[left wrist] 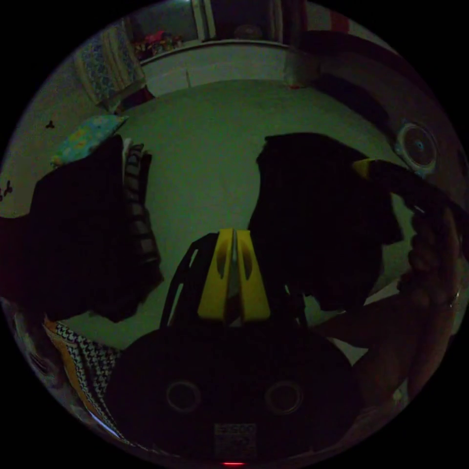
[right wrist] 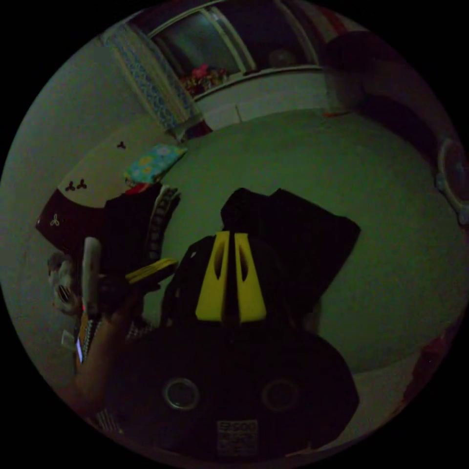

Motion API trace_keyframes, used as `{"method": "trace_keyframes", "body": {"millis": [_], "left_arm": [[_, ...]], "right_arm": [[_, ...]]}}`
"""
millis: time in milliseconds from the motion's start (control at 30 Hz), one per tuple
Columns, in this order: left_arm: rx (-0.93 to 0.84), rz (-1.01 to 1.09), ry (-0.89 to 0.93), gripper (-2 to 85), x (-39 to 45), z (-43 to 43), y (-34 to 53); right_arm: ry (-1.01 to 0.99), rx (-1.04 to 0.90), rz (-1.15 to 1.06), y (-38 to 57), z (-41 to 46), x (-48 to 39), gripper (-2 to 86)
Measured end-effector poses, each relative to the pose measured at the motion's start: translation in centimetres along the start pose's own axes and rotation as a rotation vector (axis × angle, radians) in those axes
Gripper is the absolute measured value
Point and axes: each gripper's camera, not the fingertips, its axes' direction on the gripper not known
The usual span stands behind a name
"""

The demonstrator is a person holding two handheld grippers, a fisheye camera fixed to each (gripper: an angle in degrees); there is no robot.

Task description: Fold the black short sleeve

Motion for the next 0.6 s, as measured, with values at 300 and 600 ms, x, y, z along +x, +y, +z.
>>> {"method": "trace_keyframes", "body": {"millis": [300,600], "left_arm": [[-0.047,-0.111,0.067,-0.1,-0.2,2.0,-0.8],[0.025,-0.15,0.144,-0.3,0.3,2.0,-0.3]], "right_arm": [[0.173,0.105,0.129,3.4,-9.9,7.1,-1.6],[0.42,0.128,0.284,6.3,-15.7,14.4,-1.5]]}}
